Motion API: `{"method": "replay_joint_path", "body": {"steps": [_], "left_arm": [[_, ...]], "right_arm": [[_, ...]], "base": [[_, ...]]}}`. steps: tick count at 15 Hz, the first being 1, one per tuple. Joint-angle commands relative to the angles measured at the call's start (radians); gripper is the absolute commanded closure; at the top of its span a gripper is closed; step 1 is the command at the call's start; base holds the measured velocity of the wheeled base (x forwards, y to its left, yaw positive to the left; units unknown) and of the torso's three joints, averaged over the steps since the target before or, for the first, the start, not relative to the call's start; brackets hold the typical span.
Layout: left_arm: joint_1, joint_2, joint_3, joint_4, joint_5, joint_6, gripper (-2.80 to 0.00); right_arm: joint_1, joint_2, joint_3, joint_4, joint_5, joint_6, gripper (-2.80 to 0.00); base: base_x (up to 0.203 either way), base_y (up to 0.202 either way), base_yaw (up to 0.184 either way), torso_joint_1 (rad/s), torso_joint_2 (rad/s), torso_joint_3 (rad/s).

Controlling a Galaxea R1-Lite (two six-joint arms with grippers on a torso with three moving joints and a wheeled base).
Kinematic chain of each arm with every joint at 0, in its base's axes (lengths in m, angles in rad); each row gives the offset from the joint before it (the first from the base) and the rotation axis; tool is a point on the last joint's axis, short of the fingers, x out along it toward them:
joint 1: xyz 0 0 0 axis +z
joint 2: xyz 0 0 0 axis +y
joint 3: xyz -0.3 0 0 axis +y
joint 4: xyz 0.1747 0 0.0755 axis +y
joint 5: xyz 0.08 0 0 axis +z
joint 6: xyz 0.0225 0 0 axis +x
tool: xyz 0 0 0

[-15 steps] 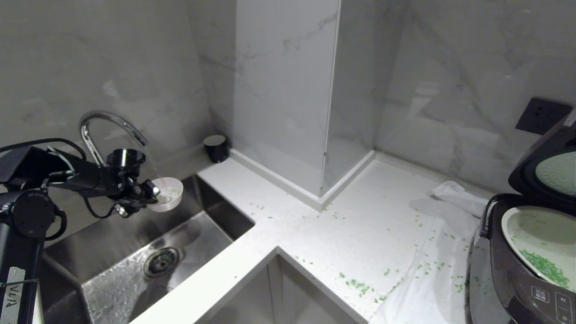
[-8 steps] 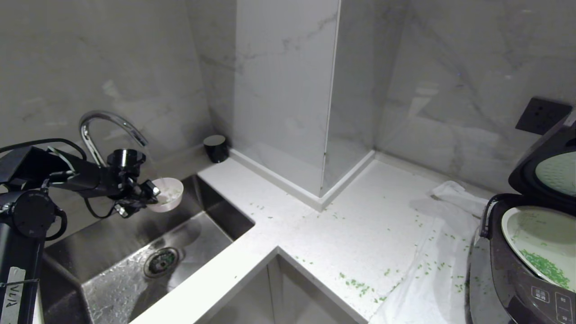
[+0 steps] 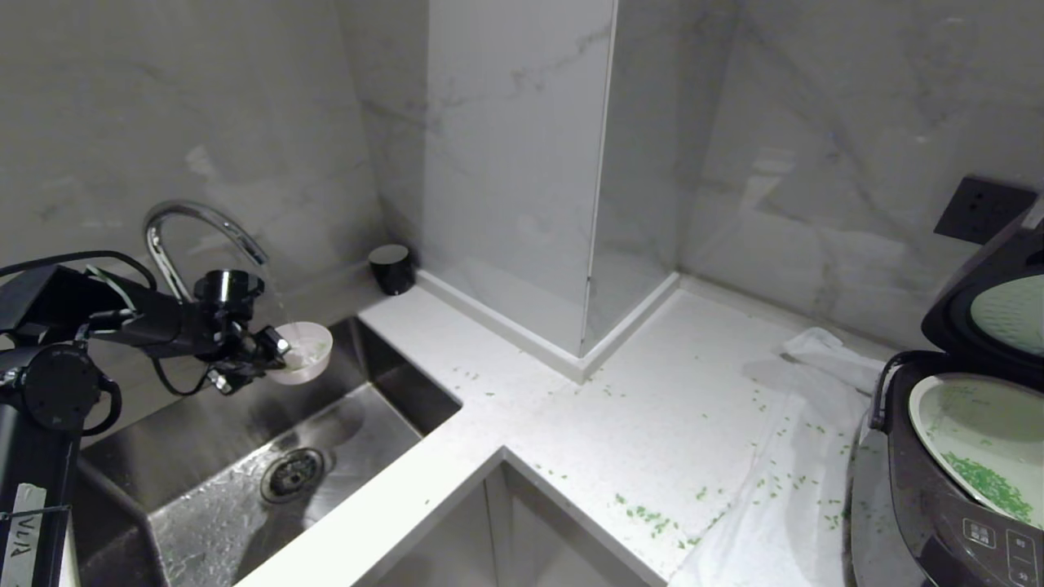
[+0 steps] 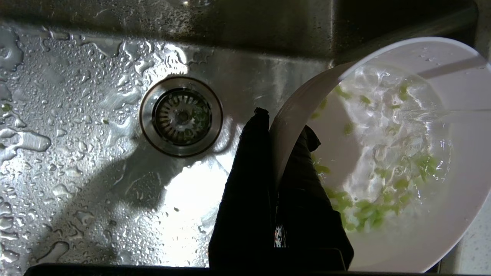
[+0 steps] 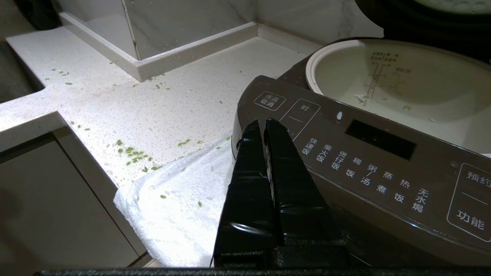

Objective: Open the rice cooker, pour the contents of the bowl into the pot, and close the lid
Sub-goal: Fill a bowl with water from the tap

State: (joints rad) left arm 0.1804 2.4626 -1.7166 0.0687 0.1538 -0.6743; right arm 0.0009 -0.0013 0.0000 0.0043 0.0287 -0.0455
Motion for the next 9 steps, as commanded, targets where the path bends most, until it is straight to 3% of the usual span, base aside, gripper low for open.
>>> {"method": "replay_joint_path", "body": {"steps": [1,9], "left_arm": [[0.001,-0.008,0.023,0.002,-0.003,-0.004,0.00],[0.001,-0.027,0.058,0.002,-0.008,-0.002,0.00]], "right_arm": [[0.001,0.001,0.000,0.000,0.000,0.000,0.00],[0.001,0.001,0.000,0.000,0.000,0.000,0.00]], "base": [[0.000,0.000,0.000,0.000,0.00,0.000],[0.000,0.000,0.000,0.000,0.00,0.000]]}}
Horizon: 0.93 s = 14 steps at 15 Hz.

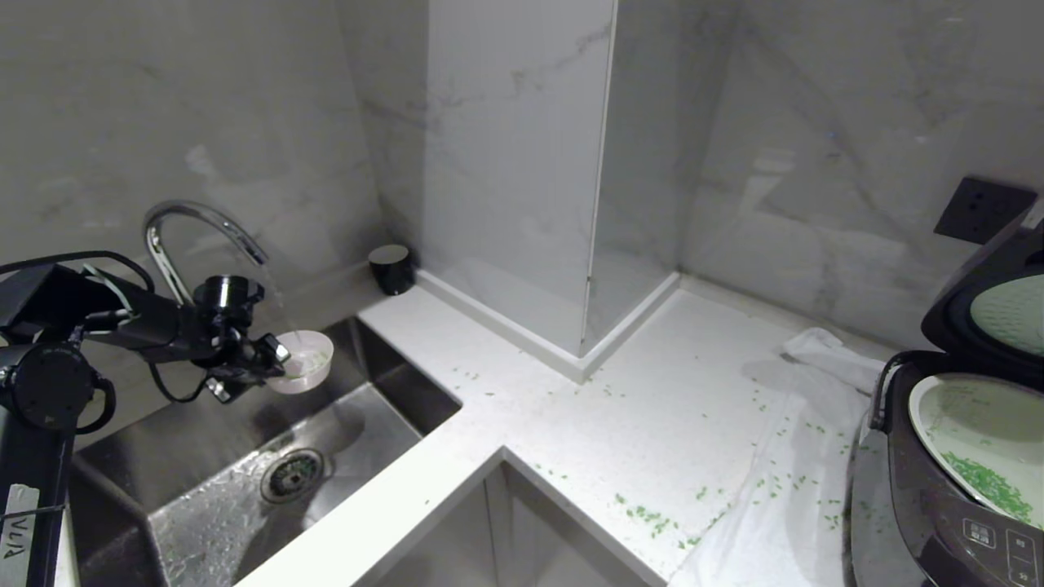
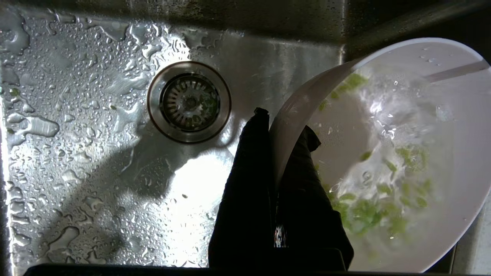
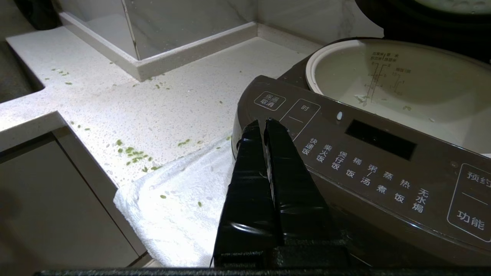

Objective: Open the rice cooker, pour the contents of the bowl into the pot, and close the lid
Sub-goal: Fill a bowl with water from the tap

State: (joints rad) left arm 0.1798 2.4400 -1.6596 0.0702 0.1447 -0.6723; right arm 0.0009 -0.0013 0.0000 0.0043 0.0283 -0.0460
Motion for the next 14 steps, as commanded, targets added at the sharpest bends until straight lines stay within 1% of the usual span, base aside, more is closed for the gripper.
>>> {"method": "replay_joint_path", "body": {"steps": [1,11,14], "left_arm": [[0.001,-0.007,0.004,0.002,0.001,-0.005,0.00],[-0.002,-0.029,0.026,0.002,0.001,-0.006,0.00],[-0.016,-0.053,0.076,0.001,-0.002,-0.004,0.00]], "right_arm": [[0.001,0.001,0.000,0.000,0.001,0.000,0.00],[0.001,0.001,0.000,0.000,0.001,0.000,0.00],[-0.001,0.001,0.000,0.001,0.001,0.000,0.00]], "base": [[0.000,0.000,0.000,0.000,0.00,0.000],[0.000,0.000,0.000,0.000,0.00,0.000],[0.000,0.000,0.000,0.000,0.00,0.000]]}}
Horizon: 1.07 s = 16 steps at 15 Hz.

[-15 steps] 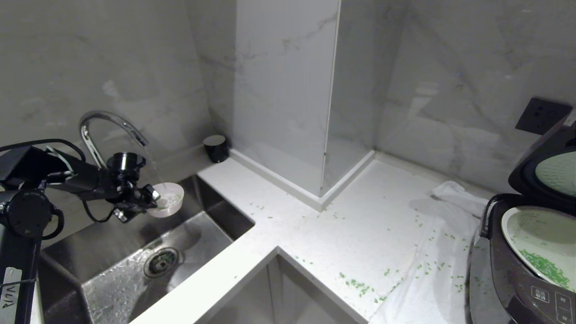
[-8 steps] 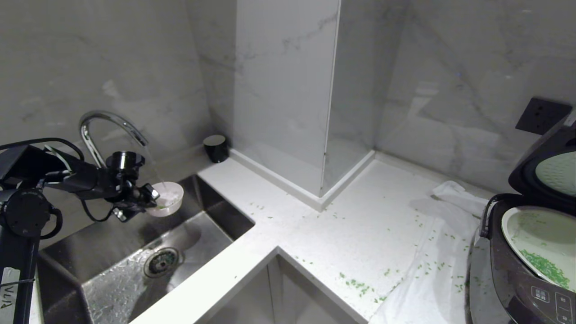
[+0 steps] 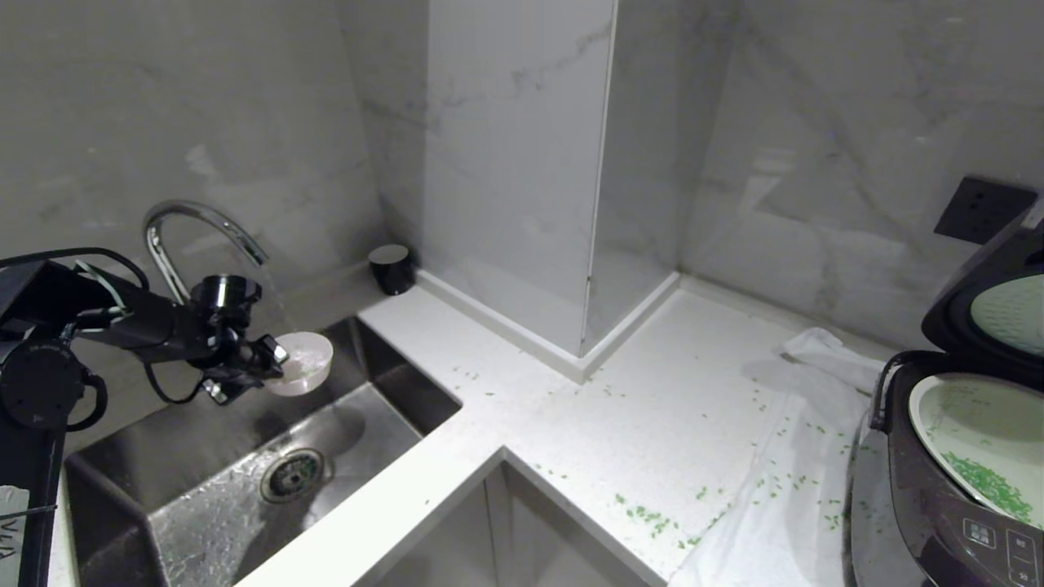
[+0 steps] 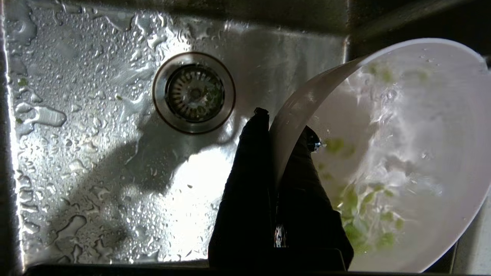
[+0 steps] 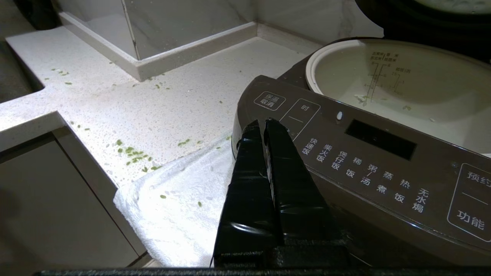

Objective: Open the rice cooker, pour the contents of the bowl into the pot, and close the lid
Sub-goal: Fill a bowl with water from the tap, then place the bowl on the table

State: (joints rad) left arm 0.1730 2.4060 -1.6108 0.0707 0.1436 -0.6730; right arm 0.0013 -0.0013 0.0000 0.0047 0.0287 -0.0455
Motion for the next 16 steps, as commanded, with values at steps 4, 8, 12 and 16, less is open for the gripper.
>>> {"method": "replay_joint_path", "body": {"steps": [4,8,12,16], "left_arm": [[-0.079,-0.077,0.107,0.000,-0.028,-0.006,0.00],[-0.142,-0.105,0.142,0.000,-0.029,-0.023,0.00],[-0.206,-0.118,0.162,0.000,-0.029,-0.037,0.00],[-0.292,-0.146,0.188,0.000,-0.029,-0.042,0.00]], "right_arm": [[0.000,0.001,0.000,0.000,0.000,0.000,0.00],[0.000,0.001,0.000,0.000,0.000,0.000,0.00],[-0.001,0.001,0.000,0.000,0.000,0.000,0.00],[0.000,0.001,0.000,0.000,0.000,0.000,0.00]], "base": [[0.000,0.000,0.000,0.000,0.00,0.000],[0.000,0.000,0.000,0.000,0.00,0.000],[0.000,0.000,0.000,0.000,0.00,0.000],[0.000,0.000,0.000,0.000,0.00,0.000]]}}
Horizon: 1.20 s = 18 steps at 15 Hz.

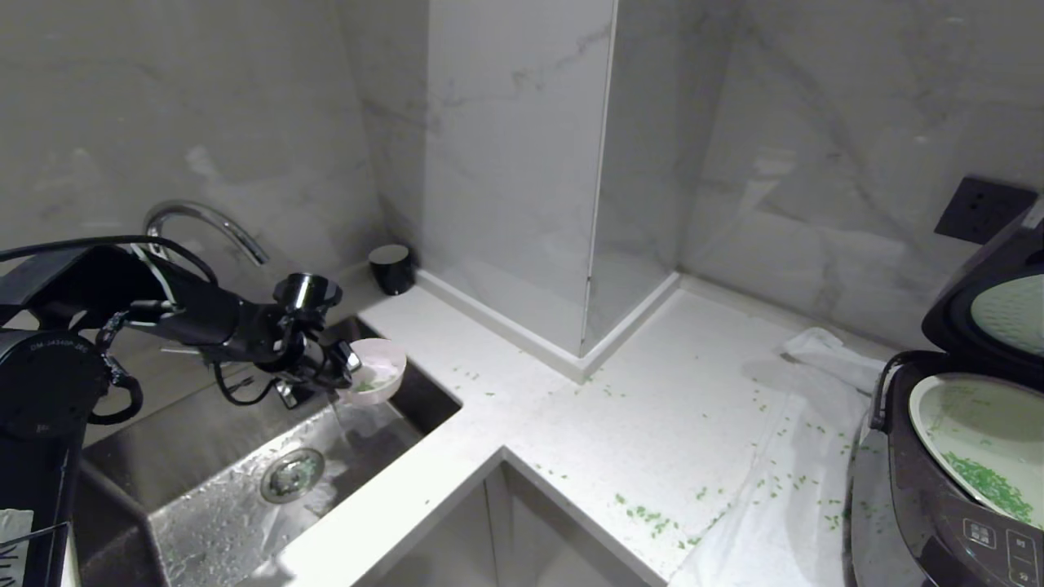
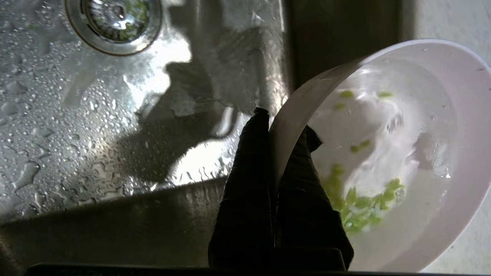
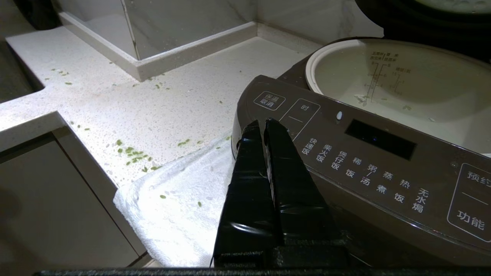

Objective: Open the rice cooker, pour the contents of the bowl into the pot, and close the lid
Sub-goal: Place the bowl on the table

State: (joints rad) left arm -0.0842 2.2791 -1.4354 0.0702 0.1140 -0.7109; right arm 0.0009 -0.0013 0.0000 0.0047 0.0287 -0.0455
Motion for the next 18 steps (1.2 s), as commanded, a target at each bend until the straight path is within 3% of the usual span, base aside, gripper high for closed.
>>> {"method": "replay_joint_path", "body": {"steps": [1,6,10,18], "left_arm": [[-0.062,-0.027,0.018,0.000,0.001,-0.004,0.00],[-0.218,-0.042,0.008,0.079,0.003,-0.002,0.00],[-0.301,-0.017,-0.024,0.085,0.001,-0.010,0.00],[-0.418,0.097,-0.130,0.090,0.004,-0.127,0.00]], "right_arm": [[0.001,0.001,0.000,0.000,0.000,0.000,0.00],[-0.001,0.001,0.000,0.000,0.000,0.000,0.00],[0.001,0.001,0.000,0.000,0.000,0.000,0.00],[0.000,0.001,0.000,0.000,0.000,0.000,0.00]], "base": [[0.000,0.000,0.000,0.000,0.00,0.000],[0.000,0.000,0.000,0.000,0.00,0.000],[0.000,0.000,0.000,0.000,0.00,0.000],[0.000,0.000,0.000,0.000,0.00,0.000]]}}
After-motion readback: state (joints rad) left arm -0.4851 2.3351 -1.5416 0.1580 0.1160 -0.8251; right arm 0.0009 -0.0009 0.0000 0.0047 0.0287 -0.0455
